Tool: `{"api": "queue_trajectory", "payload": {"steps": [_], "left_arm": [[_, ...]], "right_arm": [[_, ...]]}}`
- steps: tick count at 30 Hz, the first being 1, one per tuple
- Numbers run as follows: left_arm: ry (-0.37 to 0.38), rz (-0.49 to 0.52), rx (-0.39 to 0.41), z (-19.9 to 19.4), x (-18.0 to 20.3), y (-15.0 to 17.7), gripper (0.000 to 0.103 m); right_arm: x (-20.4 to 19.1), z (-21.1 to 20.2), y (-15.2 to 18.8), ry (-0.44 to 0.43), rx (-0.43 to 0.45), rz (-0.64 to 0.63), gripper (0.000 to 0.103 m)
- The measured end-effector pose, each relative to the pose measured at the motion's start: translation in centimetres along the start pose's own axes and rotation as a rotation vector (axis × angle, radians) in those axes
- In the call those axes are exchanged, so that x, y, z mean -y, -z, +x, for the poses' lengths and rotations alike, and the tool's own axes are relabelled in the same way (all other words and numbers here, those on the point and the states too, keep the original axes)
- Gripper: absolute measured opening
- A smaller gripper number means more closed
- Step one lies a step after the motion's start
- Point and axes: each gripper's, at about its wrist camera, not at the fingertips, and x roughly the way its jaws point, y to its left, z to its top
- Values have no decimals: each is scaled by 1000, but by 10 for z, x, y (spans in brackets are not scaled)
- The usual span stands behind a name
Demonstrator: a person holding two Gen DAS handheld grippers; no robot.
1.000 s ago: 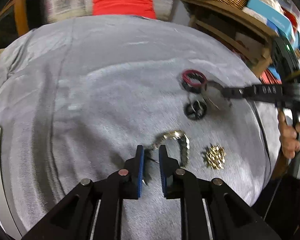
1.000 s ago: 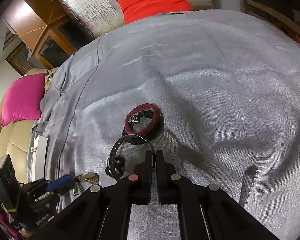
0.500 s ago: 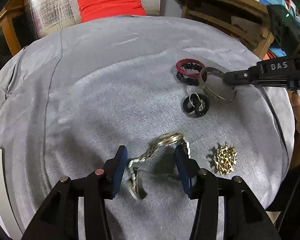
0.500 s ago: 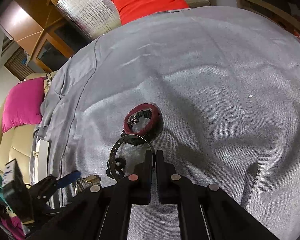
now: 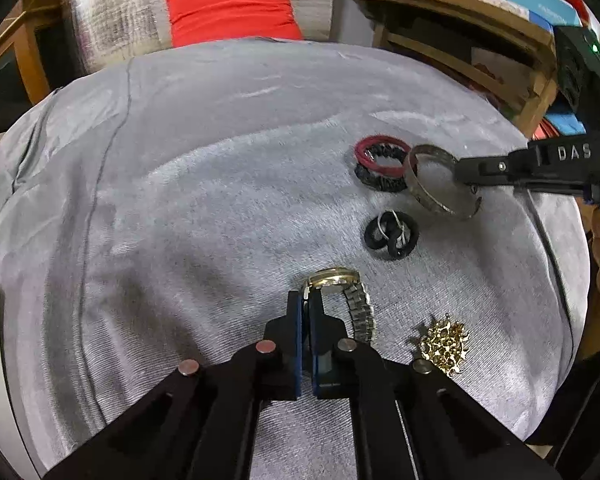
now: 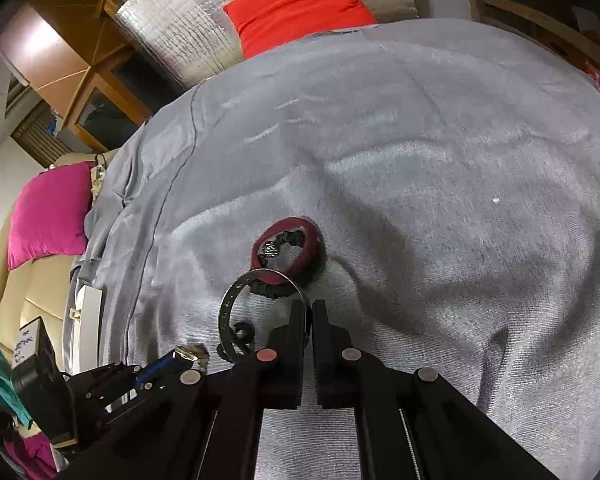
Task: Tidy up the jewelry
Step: 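Carry the watch and silver bangle over the white box with both grippers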
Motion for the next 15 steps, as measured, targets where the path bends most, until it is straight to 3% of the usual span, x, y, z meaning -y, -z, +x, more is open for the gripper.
{"api": "queue_trajectory", "payload": {"steps": [8,15], "left_arm": [[-27,-97,81,-39,-24,6,3],[-79,-210,226,-108,-50,25,3]], "right_arm": [[-31,-3,4,-69,44,-45,4],[-76,1,13,-145,77,-92,4]]}}
